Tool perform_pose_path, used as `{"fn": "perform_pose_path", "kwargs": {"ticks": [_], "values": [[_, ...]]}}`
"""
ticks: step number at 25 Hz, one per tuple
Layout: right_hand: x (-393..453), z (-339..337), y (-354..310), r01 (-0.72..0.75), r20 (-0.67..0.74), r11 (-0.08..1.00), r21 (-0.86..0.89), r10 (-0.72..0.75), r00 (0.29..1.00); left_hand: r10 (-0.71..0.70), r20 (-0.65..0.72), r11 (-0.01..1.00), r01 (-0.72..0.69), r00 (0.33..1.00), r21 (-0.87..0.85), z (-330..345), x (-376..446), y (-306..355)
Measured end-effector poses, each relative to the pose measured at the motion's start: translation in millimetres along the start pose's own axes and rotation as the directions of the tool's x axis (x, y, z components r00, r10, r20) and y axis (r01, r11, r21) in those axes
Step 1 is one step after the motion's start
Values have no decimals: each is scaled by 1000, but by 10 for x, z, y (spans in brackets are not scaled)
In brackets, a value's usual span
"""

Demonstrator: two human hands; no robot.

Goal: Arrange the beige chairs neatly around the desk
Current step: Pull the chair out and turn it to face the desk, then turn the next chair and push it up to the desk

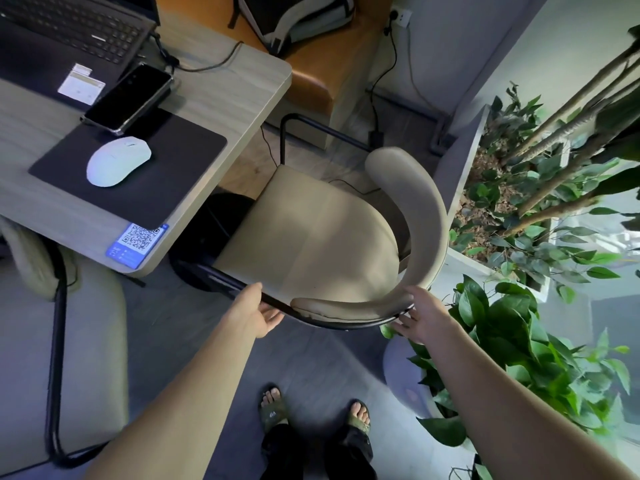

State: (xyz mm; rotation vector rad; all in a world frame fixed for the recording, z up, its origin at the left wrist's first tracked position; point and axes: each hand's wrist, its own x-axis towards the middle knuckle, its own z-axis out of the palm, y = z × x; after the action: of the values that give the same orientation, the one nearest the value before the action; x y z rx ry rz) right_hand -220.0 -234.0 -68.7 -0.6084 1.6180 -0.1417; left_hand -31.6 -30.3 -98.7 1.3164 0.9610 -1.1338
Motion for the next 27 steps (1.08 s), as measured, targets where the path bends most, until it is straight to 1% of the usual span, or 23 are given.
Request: {"fn": "perform_pose_path", "kwargs": {"ticks": [2,4,5,7,8,10,12,14,16,19,22,27], "values": [[-266,-16,64,62,16,996,-71,-61,998,44,45,997,-47,998,66,-191,-157,-11],[-538,-7,150,139,54,964,-226,-131,990,119,107,983,-133,987,129,-444,-332,30],[-659,-1,197,164,83,948,-274,-147,986,155,124,975,-172,980,140,-580,-422,71],[-995,72,341,198,171,929,-313,-149,974,226,118,964,-240,967,114,-996,-694,160],[-1111,107,399,218,208,923,-317,-157,965,252,106,961,-261,962,87,-1170,-775,205],[-1427,206,573,275,287,906,-322,-184,940,306,56,952,-306,950,-18,-1624,-996,251],[-1723,296,743,344,372,883,-320,-217,902,358,18,932,-356,934,-73,-2010,-1200,242],[-1981,381,936,388,443,866,-317,-227,867,384,-9,915,-382,923,-129,-2367,-1396,150],[-2218,464,1210,400,478,861,-314,-220,850,401,-34,901,-401,915,-167,-2750,-1606,-32],[-2520,567,1720,384,530,871,-306,-179,829,400,-67,898,-405,914,-172,-3361,-1827,-339],[-2785,667,2120,388,555,851,-354,-142,820,393,-125,899,-409,911,-154,-3947,-1926,-568],[-3136,1027,2588,425,580,798,-428,-119,806,423,-208,894,-443,882,-59,-4899,-2034,-595]]}}
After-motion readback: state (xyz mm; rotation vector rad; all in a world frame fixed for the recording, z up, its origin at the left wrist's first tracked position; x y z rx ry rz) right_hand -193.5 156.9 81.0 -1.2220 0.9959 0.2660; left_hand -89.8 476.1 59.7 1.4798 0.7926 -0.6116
